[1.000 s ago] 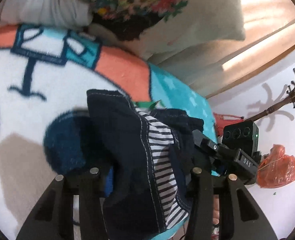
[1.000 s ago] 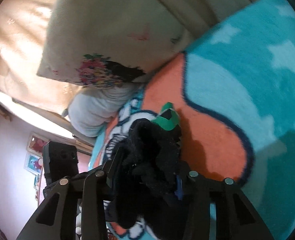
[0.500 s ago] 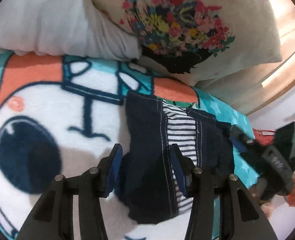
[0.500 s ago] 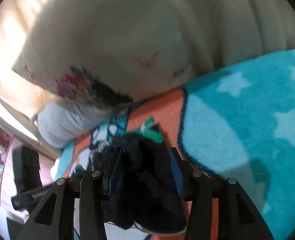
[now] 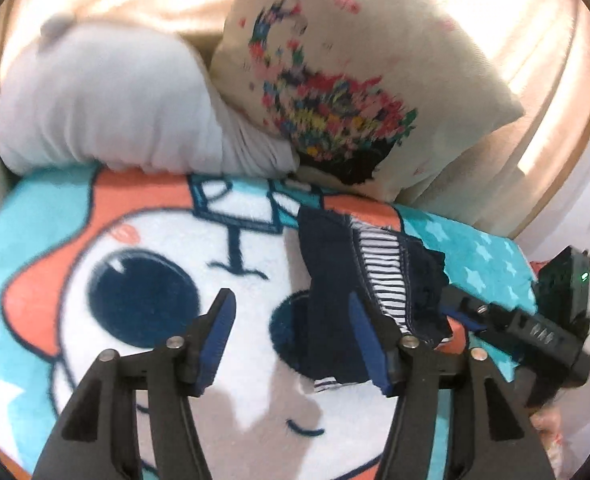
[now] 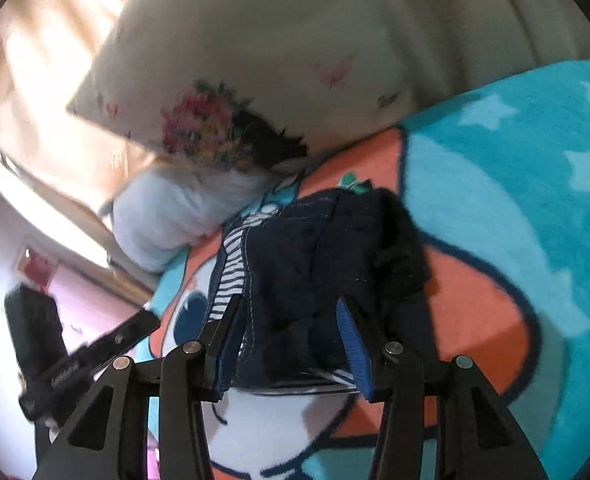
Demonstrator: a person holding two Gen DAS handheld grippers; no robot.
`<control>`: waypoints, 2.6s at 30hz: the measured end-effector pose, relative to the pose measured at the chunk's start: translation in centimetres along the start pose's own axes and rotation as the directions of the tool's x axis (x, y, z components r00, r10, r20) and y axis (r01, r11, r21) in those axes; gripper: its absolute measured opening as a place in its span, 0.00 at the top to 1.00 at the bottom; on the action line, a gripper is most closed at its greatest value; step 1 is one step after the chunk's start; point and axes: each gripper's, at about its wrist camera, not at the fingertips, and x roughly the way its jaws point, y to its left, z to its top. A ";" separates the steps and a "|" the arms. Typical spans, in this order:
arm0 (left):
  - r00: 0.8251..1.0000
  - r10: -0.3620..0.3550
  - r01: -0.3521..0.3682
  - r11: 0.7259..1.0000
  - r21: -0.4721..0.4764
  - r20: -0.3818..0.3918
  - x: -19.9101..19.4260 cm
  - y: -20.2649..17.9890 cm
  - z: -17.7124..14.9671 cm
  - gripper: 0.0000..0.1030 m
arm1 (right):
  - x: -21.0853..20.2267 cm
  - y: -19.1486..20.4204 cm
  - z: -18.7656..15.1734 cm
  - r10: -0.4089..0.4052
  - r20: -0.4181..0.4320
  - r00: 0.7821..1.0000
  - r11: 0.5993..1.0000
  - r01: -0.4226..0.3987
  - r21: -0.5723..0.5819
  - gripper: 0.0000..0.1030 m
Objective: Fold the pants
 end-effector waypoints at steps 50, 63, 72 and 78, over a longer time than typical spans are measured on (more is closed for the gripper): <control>0.980 0.195 -0.190 0.976 0.108 -0.044 0.4 -5.0 -6.5 0.01 | -3.2 2.7 -7.7 -0.460 0.059 0.886 0.823 0.450 -0.347 0.34; 0.981 0.189 -0.183 0.977 0.109 -0.050 0.5 -5.1 -6.6 0.01 | -2.4 2.9 -8.0 -0.486 0.044 0.873 0.811 0.469 -0.349 0.33; 0.981 0.190 -0.184 0.977 0.107 -0.050 0.6 -4.9 -6.6 0.01 | -2.1 3.1 -8.0 -0.500 0.045 0.865 0.802 0.482 -0.354 0.33; 0.981 0.190 -0.184 0.978 0.100 -0.047 0.6 -4.6 -6.6 0.01 | -1.9 3.5 -8.1 -0.504 0.044 0.862 0.798 0.485 -0.358 0.32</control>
